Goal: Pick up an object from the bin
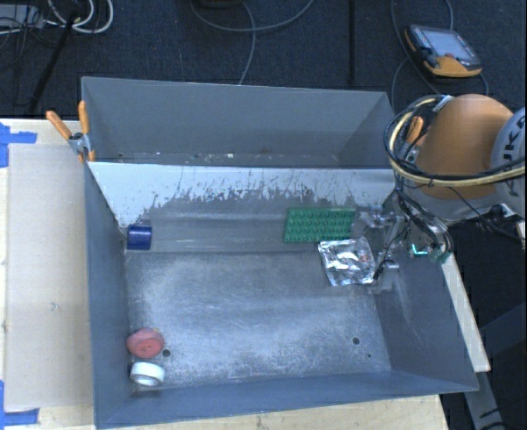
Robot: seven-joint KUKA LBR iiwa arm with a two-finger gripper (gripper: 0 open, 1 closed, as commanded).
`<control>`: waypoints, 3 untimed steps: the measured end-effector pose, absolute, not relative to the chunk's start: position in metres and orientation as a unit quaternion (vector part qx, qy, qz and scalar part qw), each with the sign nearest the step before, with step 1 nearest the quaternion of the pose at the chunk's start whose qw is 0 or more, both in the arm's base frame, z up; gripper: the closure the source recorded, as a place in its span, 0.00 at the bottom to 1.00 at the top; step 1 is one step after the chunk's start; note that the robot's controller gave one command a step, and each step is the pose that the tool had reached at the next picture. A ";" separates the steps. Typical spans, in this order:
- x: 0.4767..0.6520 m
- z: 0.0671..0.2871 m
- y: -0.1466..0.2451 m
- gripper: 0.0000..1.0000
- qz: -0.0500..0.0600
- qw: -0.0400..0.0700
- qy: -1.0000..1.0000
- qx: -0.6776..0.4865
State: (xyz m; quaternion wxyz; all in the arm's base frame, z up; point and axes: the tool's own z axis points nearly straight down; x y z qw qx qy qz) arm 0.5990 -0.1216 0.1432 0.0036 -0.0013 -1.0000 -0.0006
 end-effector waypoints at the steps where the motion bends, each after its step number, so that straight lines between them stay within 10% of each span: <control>1: 0.597 0.072 -0.124 0.00 -0.001 0.004 -0.999 -0.034; 2: 0.600 0.076 -0.123 1.00 0.000 0.000 -1.000 -0.031; 3: 0.577 0.219 -0.109 1.00 0.001 -0.005 -1.000 -0.018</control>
Offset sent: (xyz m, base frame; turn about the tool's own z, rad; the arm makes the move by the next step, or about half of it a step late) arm 0.0004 -0.0034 -0.0665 0.0657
